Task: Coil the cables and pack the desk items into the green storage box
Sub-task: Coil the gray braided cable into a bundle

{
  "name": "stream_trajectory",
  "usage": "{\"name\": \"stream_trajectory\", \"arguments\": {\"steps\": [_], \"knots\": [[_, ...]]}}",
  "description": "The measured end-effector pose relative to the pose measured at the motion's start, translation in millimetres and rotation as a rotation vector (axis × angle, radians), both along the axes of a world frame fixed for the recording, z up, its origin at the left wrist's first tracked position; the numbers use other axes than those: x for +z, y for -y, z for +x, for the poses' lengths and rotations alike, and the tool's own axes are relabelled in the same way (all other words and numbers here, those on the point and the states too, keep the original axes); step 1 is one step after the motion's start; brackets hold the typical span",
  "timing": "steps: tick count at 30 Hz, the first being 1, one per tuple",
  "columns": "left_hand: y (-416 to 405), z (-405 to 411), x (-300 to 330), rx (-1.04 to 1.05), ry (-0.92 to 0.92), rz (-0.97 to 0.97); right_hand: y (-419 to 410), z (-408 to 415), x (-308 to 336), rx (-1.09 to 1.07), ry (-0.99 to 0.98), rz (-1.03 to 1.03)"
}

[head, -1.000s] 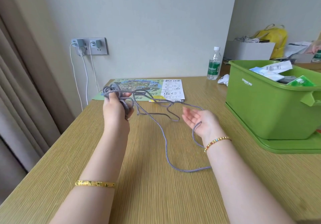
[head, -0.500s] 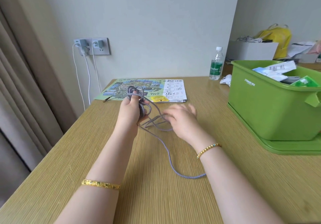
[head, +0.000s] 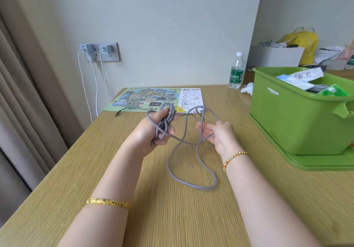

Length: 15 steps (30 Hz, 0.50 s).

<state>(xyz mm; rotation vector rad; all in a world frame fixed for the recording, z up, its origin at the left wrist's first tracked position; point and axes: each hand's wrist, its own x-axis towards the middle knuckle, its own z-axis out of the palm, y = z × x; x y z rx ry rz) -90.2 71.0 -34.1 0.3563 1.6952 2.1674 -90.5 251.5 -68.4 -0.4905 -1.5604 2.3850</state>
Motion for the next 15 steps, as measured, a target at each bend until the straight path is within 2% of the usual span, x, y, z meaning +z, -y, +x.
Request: {"name": "stream_trajectory", "arguments": {"steps": [3,5,8,12,15], "knots": [[7,-13,-5,0.206,0.083,-0.036,-5,-3,-2,-0.01,0.014,-0.123],[11,-17,-7,0.28,0.102,0.003,-5,-5,-2,0.011,0.075,0.047],[6,-16,-7,0.239,0.074,0.005,-1,-6,-2,0.109,0.131,0.32],[-8,-13,-15,0.151,0.003,-0.214,7,-3,-2,0.261,0.041,0.493],[-11,-13,-20,0.152,0.01,-0.306,9,-1,-1,0.254,0.009,0.534]]}}
